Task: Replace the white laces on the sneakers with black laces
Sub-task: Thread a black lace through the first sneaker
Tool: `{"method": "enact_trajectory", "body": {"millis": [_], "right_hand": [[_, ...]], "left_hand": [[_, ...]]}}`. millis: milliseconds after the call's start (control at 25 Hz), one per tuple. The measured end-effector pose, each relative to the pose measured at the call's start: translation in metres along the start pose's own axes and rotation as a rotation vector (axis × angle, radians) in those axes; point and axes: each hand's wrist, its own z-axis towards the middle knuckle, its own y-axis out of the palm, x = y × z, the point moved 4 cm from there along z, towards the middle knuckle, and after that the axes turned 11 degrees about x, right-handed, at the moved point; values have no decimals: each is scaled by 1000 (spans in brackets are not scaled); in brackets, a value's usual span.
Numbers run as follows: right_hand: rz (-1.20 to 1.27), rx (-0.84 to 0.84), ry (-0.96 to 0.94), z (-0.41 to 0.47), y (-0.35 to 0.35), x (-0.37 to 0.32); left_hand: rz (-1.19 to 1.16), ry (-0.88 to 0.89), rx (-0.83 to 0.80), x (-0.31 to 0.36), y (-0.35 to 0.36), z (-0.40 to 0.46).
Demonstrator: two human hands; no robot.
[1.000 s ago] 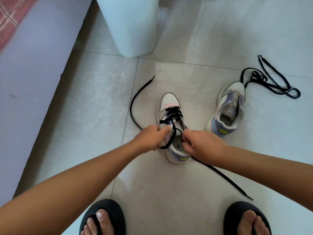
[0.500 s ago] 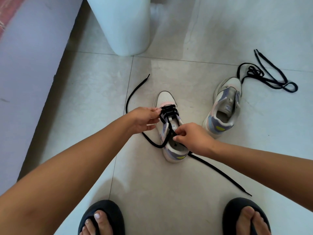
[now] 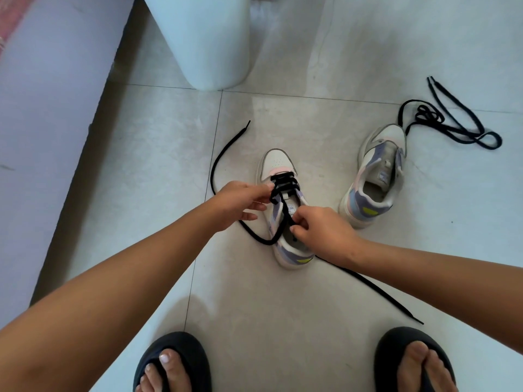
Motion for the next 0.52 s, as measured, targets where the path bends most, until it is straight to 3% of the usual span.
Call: {"method": "enact_trajectory", "body": {"millis": [160, 320, 400, 520], "right_hand": [[-3, -7, -3, 0, 2, 2], [25, 7, 4, 2, 1, 4], [43, 21, 11, 4, 0, 5], [67, 26, 13, 3, 1, 6]], "left_hand": [[128, 129, 42, 16, 0, -4], [658, 400, 435, 23, -3, -7], [560, 363, 449, 18, -1, -6], [283, 96, 376, 8, -5, -2]]}}
